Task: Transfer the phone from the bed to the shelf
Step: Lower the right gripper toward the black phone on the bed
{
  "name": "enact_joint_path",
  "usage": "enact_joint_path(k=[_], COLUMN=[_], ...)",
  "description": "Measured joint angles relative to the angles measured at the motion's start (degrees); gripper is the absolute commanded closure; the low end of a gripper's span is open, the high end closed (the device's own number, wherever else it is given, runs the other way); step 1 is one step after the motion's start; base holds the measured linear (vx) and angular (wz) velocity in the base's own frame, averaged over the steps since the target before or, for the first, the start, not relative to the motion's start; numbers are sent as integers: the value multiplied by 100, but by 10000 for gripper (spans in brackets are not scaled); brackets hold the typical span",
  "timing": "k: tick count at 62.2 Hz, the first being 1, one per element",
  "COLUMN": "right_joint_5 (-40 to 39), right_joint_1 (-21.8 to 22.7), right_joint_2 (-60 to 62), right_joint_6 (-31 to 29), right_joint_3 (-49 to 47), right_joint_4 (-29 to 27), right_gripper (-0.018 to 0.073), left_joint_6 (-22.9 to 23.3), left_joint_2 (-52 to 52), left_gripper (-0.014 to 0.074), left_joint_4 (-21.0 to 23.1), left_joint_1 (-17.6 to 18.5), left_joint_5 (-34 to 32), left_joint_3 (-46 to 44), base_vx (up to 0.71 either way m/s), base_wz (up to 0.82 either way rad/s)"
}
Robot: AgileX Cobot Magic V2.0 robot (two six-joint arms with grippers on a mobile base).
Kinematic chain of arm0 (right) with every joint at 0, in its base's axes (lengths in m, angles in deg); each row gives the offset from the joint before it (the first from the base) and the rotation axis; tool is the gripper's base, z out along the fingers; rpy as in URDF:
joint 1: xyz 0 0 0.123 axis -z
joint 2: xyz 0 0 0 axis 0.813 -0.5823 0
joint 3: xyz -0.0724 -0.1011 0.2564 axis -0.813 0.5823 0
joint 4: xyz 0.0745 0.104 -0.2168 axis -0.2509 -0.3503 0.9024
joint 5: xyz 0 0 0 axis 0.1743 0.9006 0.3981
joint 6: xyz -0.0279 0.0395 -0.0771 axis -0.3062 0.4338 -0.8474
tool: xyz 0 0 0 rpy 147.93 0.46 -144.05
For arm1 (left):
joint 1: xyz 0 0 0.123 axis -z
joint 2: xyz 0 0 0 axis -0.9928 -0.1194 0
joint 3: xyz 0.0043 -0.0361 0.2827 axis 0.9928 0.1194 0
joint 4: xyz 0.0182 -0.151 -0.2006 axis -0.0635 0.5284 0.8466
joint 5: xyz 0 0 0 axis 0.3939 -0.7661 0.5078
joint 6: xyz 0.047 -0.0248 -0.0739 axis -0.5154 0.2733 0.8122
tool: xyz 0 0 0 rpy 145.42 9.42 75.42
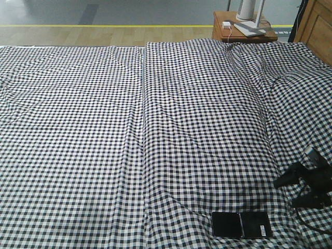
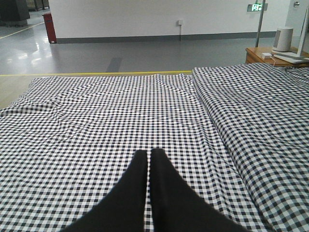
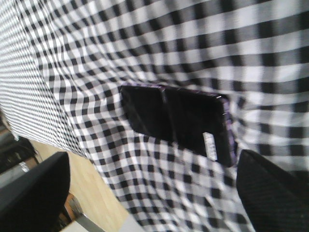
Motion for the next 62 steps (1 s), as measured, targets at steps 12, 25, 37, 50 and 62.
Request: enact_joint_path(k=[12, 25, 37, 50, 62], right_joint_5=[-12, -7, -31, -43, -43], right_joint_1=[142, 142, 142, 142, 142], right_joint_2=[-281, -706, -1070, -1245, -1245], right_joint_6=[-606, -1004, -1141, -1312, -1477], right_joint_3=[-2, -6, -20, -24, -31], right_joint_4=[-81, -379, -485, -671, -953], right_gripper=[-81, -71, -57, -50, -45], left_joint_6=[0, 0, 0, 0, 0], left_joint_2=[0, 0, 0, 0, 0], left_gripper=[595, 595, 595, 595, 595], left_joint_4=[0, 0, 0, 0, 0], left_joint_1=[0, 0, 0, 0, 0], left_joint_5=[0, 0, 0, 0, 0], left_joint_3=[0, 0, 0, 0, 0], base_vx=[0, 0, 0, 0, 0], base_wz=[0, 0, 0, 0, 0])
